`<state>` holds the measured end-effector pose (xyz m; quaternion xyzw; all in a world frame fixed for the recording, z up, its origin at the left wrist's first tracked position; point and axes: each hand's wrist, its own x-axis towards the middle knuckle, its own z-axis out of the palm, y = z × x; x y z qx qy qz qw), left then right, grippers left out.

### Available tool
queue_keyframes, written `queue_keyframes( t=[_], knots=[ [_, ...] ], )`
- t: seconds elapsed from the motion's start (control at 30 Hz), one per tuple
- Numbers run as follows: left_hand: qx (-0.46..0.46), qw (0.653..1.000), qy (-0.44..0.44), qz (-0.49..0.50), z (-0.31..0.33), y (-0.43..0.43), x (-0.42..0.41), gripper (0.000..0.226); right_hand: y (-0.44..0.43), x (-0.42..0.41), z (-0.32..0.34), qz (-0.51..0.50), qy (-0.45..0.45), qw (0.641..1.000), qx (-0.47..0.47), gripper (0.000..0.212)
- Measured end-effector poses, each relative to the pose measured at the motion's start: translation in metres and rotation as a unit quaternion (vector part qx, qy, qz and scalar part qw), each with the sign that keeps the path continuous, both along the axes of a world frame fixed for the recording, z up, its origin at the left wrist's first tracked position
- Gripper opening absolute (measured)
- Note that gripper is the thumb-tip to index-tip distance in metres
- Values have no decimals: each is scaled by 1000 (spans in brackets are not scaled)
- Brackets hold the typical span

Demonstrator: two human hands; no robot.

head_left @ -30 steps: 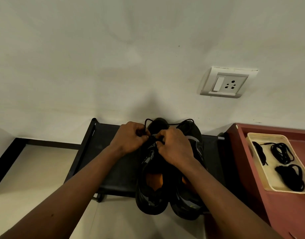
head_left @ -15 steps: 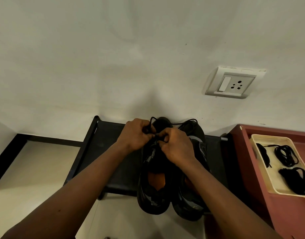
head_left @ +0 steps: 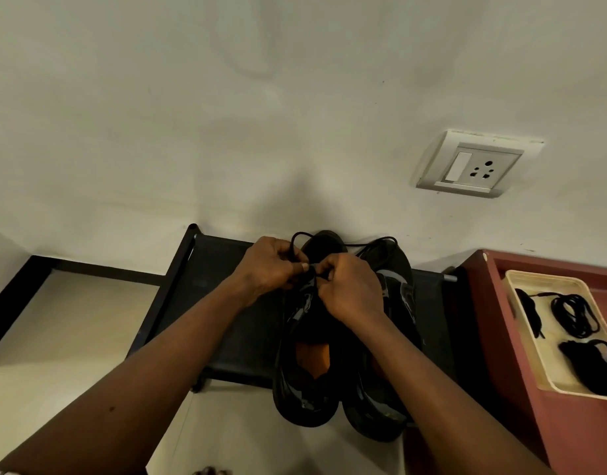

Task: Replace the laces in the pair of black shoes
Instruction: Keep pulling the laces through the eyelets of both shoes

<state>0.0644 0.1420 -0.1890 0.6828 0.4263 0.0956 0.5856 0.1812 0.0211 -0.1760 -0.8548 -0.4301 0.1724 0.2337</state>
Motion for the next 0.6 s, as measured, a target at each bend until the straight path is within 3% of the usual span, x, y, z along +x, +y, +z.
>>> queue_keyframes(
  t=[0.13, 0.37, 0.53, 0.6],
  knots=[
    [18, 1000, 13, -10, 3, -3, 1, 23, 4, 0, -2, 9, -10, 1000, -9, 8],
    [-60, 987, 43, -143, 25, -1, -10, 65, 6, 4, -1, 24, 9, 999, -29, 8],
    [-67, 977, 37, -199, 32, -8, -19, 59, 3, 5, -4, 1, 27, 1000, -7, 15],
    [3, 976, 59, -209, 28, -17, -14, 54, 4, 4, -3, -7, 29, 1000, -8, 17]
  ],
)
